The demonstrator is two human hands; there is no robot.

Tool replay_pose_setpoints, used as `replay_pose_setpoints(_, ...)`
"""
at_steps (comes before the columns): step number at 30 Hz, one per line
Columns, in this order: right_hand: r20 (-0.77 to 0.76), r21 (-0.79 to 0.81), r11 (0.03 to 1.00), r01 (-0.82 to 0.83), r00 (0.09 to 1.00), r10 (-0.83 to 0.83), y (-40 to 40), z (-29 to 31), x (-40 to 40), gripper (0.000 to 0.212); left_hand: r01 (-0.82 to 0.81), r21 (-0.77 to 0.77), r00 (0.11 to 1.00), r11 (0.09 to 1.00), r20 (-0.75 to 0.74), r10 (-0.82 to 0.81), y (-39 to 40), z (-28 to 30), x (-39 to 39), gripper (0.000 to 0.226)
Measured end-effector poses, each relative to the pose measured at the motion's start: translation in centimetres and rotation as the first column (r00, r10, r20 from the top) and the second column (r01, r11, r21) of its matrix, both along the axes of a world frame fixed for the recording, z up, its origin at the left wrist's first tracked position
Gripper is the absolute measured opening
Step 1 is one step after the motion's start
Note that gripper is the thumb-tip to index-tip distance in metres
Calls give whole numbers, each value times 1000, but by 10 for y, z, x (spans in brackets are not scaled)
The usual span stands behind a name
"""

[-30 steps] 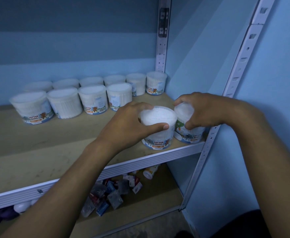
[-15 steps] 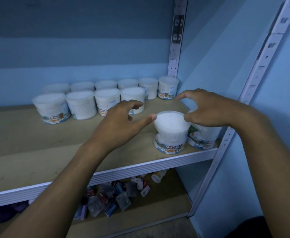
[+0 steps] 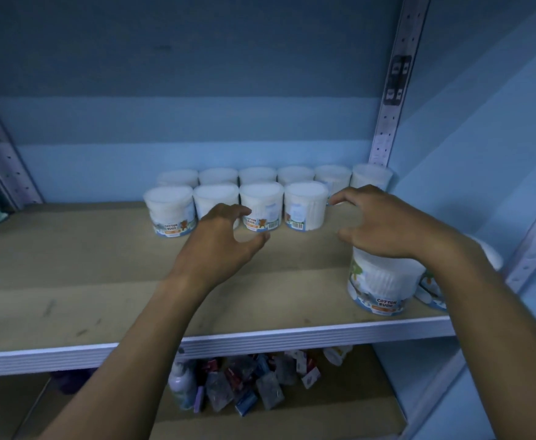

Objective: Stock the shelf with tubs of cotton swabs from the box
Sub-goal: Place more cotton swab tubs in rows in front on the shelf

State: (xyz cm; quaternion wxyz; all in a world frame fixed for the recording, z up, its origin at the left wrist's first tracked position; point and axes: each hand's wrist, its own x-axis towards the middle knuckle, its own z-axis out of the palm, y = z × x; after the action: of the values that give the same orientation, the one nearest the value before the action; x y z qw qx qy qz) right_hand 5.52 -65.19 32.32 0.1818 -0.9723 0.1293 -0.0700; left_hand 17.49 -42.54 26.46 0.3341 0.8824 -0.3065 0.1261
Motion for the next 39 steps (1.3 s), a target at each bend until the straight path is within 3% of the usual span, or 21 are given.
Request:
replay_pose_setpoints(6, -46, -53, 998, 15, 999, -18, 12, 5, 26, 66, 22, 49, 998, 999, -64, -19, -4, 13, 20, 59)
replay_pose_setpoints(9, -102, -88, 996, 5, 995, -14, 13, 13, 50, 73, 39, 181, 997, 983, -66, -28, -15, 30, 37, 65)
replay_pose_setpoints(16, -226, -173, 985, -12, 974, -28, -7, 20, 113, 95, 78, 470, 997, 879, -17, -80, -50, 57, 72, 74)
replay_pose_setpoints(22, -331, -389, 920, -41, 939, -98, -17, 18, 151, 110, 41, 665, 998, 746, 5, -59, -77, 66, 105, 89)
replay_pose_setpoints(30, -396, -393, 918, -53, 911, -117, -15, 13, 179, 109, 66, 710, 998, 701, -50, -44, -91, 65, 123, 87)
replay_pose_setpoints(39, -399, -370, 926, -77, 913, -84, -17, 13, 182, 79, 66, 721, 997, 689, -23, -71, -92, 64, 119, 78)
